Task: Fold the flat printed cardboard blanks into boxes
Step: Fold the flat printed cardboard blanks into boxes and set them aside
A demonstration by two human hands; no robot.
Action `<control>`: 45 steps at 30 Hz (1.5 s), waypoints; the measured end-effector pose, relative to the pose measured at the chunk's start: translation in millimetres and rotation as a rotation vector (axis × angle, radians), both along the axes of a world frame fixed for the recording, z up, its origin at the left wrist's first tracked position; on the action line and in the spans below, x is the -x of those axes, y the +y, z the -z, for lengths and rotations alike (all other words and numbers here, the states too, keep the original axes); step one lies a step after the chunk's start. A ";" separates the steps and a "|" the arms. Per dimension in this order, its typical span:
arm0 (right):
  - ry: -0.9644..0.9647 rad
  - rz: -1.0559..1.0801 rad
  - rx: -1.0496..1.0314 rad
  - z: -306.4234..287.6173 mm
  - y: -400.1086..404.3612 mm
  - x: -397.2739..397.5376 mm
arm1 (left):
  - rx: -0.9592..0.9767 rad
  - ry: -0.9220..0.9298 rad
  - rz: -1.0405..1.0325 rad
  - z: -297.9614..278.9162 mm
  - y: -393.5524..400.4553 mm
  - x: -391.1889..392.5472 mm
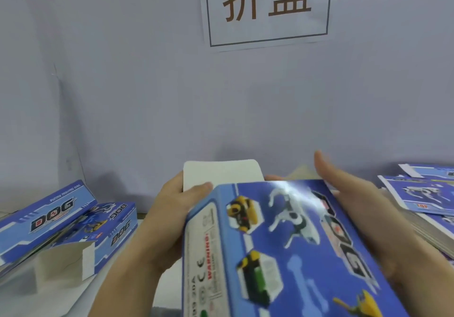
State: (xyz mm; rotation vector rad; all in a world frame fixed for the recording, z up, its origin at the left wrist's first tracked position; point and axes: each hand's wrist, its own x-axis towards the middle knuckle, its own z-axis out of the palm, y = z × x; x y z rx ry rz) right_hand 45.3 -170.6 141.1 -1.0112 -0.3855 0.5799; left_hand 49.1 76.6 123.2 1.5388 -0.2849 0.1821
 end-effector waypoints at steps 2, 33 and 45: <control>-0.038 -0.030 0.172 12.6 -0.8 -9.1 | -0.013 0.019 0.065 5.0 3.6 -0.7; -0.322 0.468 0.378 31.6 6.5 -39.8 | 0.059 0.025 0.036 26.4 -31.5 -18.7; -0.104 0.131 0.060 24.6 -9.0 -26.5 | 0.234 -0.019 -0.277 15.0 -20.2 -15.7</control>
